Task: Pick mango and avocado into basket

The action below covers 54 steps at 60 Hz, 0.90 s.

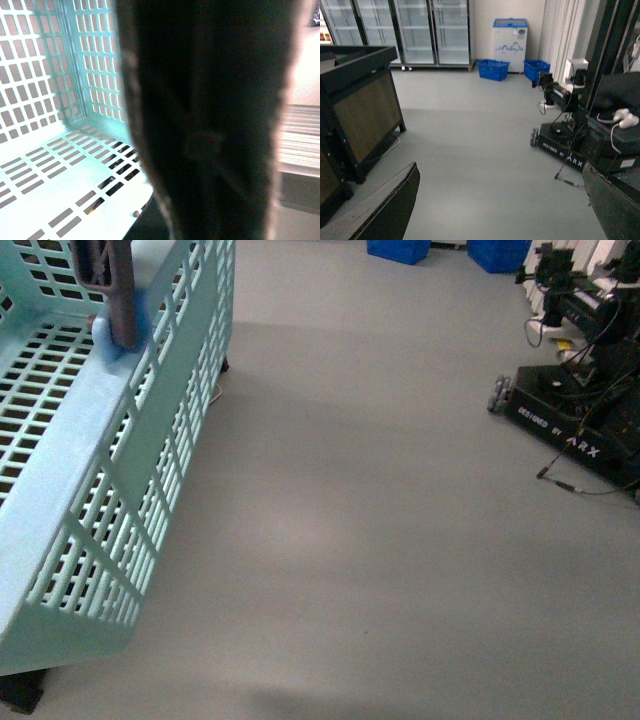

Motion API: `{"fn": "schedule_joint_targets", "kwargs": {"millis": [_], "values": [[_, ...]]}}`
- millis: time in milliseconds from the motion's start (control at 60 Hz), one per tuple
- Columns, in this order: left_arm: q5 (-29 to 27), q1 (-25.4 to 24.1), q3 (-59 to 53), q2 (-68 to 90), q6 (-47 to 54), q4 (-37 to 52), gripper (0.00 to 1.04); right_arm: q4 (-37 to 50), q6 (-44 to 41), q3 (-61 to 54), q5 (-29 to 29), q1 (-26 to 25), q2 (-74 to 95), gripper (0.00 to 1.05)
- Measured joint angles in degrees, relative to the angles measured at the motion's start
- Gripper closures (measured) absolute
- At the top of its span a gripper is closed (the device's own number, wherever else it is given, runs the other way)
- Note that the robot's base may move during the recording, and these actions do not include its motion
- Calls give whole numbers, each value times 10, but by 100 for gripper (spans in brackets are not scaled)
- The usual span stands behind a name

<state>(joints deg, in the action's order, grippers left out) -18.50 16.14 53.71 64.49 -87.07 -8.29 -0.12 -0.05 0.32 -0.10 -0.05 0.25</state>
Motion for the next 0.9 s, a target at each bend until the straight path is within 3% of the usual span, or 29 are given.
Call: {"fn": "schedule_joint_targets", "kwargs": {"millis": [900], "values": [[0,1,1,-3,0,0,99,0,0,0,2,0,0,8]]}}
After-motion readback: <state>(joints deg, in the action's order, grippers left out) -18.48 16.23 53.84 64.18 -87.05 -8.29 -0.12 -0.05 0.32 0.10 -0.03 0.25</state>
